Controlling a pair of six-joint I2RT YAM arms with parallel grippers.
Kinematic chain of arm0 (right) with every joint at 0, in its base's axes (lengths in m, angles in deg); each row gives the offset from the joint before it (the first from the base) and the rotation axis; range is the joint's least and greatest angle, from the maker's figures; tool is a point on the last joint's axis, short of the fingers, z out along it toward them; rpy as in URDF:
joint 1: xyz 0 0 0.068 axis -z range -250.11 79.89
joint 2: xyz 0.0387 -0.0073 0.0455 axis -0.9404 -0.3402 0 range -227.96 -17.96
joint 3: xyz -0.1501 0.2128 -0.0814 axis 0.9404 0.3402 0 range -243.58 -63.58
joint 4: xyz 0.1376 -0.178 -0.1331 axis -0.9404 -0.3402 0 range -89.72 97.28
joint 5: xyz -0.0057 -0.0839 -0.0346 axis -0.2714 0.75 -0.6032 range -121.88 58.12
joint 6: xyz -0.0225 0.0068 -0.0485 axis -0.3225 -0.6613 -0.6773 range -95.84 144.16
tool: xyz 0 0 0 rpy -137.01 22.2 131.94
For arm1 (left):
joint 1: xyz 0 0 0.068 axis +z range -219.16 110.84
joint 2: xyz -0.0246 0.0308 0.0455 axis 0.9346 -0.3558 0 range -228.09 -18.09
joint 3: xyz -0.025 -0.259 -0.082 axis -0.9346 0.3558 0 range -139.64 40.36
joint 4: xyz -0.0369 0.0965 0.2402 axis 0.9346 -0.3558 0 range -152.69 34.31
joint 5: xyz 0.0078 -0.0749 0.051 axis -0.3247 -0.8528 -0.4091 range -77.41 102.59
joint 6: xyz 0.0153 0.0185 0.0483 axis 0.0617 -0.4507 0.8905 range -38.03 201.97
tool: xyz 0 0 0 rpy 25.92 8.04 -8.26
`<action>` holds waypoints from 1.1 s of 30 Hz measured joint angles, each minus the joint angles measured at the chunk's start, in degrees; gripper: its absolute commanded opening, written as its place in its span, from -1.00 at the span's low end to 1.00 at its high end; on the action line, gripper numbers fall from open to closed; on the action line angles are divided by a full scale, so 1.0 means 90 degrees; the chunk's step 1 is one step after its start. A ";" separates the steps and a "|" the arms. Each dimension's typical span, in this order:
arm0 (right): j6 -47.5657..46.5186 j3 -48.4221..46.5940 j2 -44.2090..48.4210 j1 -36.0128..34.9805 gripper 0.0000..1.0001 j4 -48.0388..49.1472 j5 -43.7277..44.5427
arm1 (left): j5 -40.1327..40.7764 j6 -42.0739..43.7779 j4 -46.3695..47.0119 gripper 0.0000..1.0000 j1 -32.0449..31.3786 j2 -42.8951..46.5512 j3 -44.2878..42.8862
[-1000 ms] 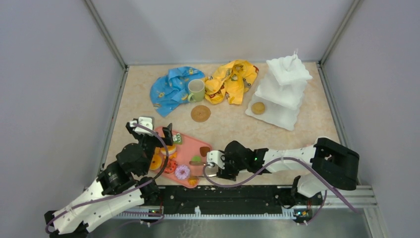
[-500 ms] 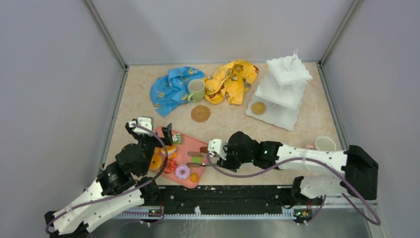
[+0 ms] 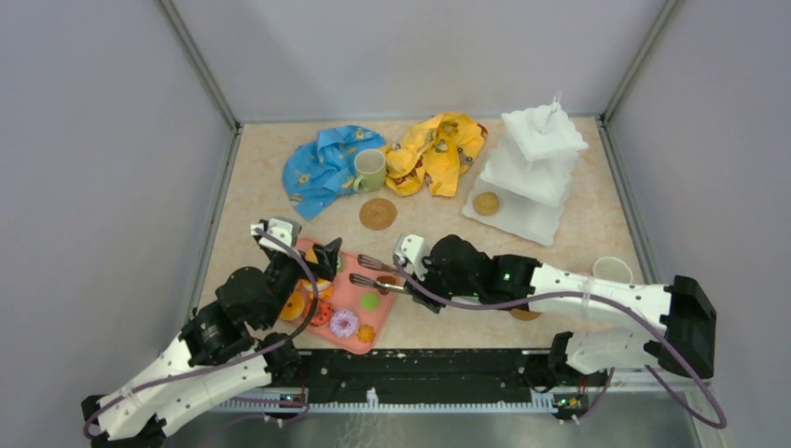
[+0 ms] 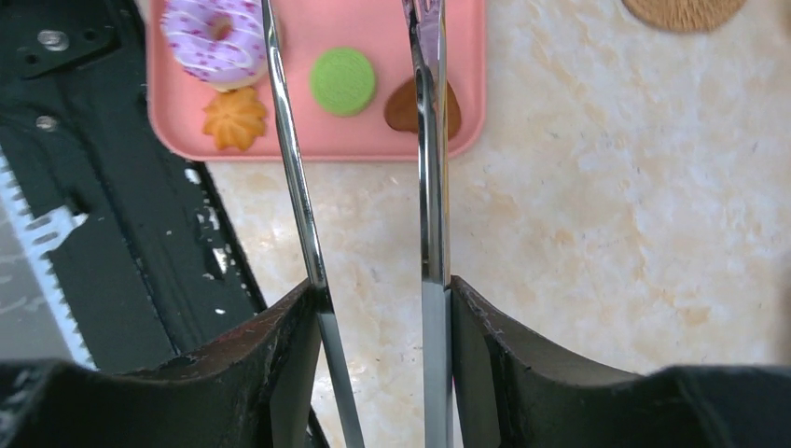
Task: Serve the afternoon tea
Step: Pick up the clamp from the tray, then place the clamp at the center of the board.
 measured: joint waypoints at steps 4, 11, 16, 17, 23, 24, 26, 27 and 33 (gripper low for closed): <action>0.0714 0.0056 -0.0301 0.0007 0.01 -0.0114 0.0840 | -0.0219 -0.0590 -0.0214 0.84 0.0000 -0.0478 -0.0457; 0.2001 0.0877 -0.0495 0.0423 0.01 0.0129 0.2171 | -0.0287 -0.1110 -0.0454 0.87 0.0000 -0.0988 -0.0622; 0.2540 0.1409 -0.0741 0.0816 0.05 0.0651 0.2424 | 0.0049 -0.1056 -0.0423 0.90 0.0000 -0.0697 -0.0376; 0.2603 0.1489 -0.0799 0.0816 0.06 0.0792 0.2441 | 0.0097 -0.1030 -0.0420 0.90 0.0000 -0.0617 -0.0296; 0.2654 0.1821 -0.1362 0.0889 0.36 0.1642 0.2392 | 0.0260 -0.0923 -0.0396 0.90 0.0000 -0.0510 -0.0199; 0.2696 0.1875 -0.1399 0.0899 0.42 0.1739 0.2380 | 0.0270 -0.0911 -0.0393 0.91 0.0000 -0.0510 -0.0199; 0.2657 0.1919 -0.1399 0.0918 0.54 0.1926 0.2290 | 0.0308 -0.0869 -0.0393 0.91 0.0000 -0.0500 -0.0194; 0.2657 0.1938 -0.1396 0.0923 0.60 0.1970 0.2249 | 0.0325 -0.0857 -0.0391 0.91 0.0000 -0.0493 -0.0194; 0.2759 0.2098 -0.1151 0.0988 0.70 0.1887 0.1989 | 0.0355 -0.0797 -0.0350 0.92 0.0000 -0.0483 -0.0194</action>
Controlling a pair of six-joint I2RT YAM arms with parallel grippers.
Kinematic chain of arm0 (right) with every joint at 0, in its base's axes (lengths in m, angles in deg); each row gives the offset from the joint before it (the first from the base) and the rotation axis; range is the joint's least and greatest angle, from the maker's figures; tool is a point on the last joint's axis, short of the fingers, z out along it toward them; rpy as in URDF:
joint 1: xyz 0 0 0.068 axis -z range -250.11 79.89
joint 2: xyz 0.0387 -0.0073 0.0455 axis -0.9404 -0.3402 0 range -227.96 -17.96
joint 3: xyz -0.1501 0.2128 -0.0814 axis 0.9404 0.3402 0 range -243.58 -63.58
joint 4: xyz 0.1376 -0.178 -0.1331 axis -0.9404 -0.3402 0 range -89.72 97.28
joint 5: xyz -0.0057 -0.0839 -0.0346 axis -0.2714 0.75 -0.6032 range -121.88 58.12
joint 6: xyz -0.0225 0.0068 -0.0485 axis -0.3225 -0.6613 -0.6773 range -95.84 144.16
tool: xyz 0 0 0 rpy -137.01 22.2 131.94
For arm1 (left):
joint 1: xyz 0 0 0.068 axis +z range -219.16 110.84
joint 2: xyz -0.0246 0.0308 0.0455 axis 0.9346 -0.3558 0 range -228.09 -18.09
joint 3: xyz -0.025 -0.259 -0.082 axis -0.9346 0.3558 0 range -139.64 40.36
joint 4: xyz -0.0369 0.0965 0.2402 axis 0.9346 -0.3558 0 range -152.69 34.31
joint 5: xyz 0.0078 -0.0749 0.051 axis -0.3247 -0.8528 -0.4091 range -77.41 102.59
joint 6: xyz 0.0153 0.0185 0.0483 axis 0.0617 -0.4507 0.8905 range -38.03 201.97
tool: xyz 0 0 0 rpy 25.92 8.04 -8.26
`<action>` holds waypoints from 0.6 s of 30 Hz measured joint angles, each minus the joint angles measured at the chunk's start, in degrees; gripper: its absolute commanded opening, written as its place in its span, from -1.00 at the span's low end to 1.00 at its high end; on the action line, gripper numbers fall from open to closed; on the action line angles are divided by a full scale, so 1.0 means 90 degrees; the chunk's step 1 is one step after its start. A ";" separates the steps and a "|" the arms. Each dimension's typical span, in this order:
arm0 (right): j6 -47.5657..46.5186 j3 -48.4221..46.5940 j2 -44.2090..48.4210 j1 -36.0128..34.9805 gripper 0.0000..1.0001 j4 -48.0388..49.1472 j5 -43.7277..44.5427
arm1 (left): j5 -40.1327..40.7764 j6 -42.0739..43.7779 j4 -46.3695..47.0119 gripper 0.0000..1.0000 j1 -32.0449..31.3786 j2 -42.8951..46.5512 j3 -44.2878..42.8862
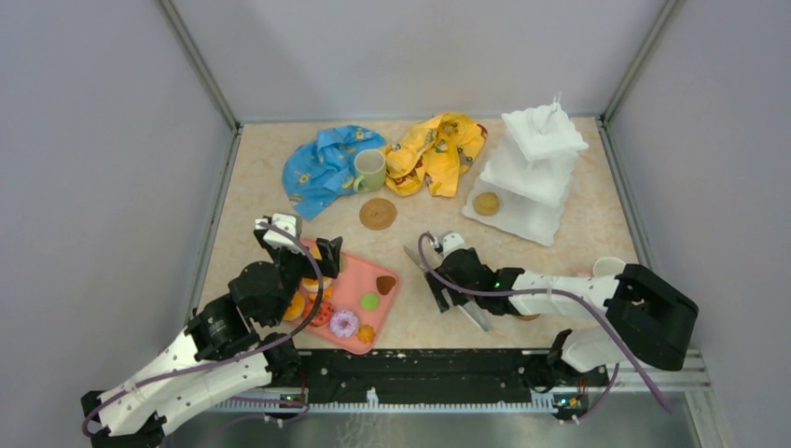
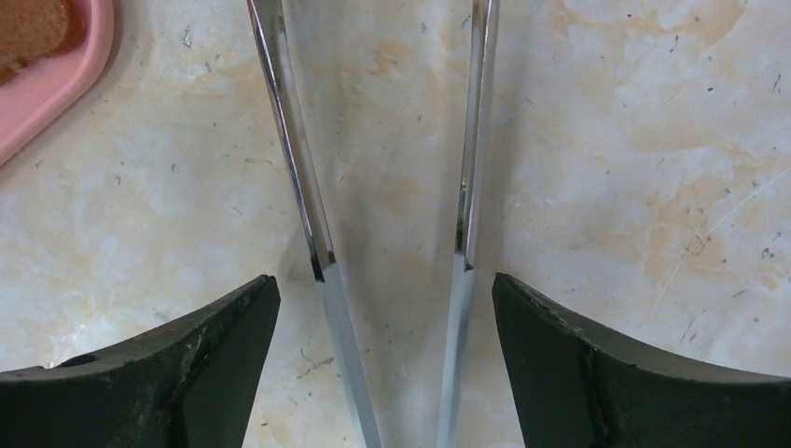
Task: Serve the afternoon tea
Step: Place the clamp at the center of the board, then pick up the clamp from the center of the board.
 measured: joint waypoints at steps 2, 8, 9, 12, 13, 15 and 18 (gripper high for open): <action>0.0051 0.0015 0.0202 0.0024 0.69 -0.0199 -0.0080 | 0.0002 0.0002 0.0002 0.92 0.0000 0.0000 0.0002; 0.0109 0.0146 0.0736 0.0024 0.54 -0.0444 -0.0233 | 0.0024 0.0010 0.0002 0.92 0.0000 0.0015 0.0002; 0.0107 0.0194 0.0772 0.0024 0.53 -0.0447 -0.0240 | 0.0027 0.0012 0.0002 0.92 0.0000 0.0015 0.0005; 0.0104 0.0347 0.0780 0.0024 0.49 -0.0449 -0.0267 | 0.0027 0.0027 0.0002 0.92 0.0000 0.0015 0.0015; 0.0104 0.0376 0.0767 0.0027 0.45 -0.0442 -0.0267 | 0.0027 0.0029 0.0002 0.92 0.0000 0.0015 0.0015; 0.0107 0.0379 0.0651 0.0027 0.35 -0.0418 -0.0260 | 0.0029 0.0032 0.0000 0.92 0.0000 0.0029 0.0017; 0.0044 0.0359 0.0481 0.0032 0.11 -0.0194 -0.0197 | 0.0036 0.0032 0.0002 0.92 0.0000 0.0068 0.0022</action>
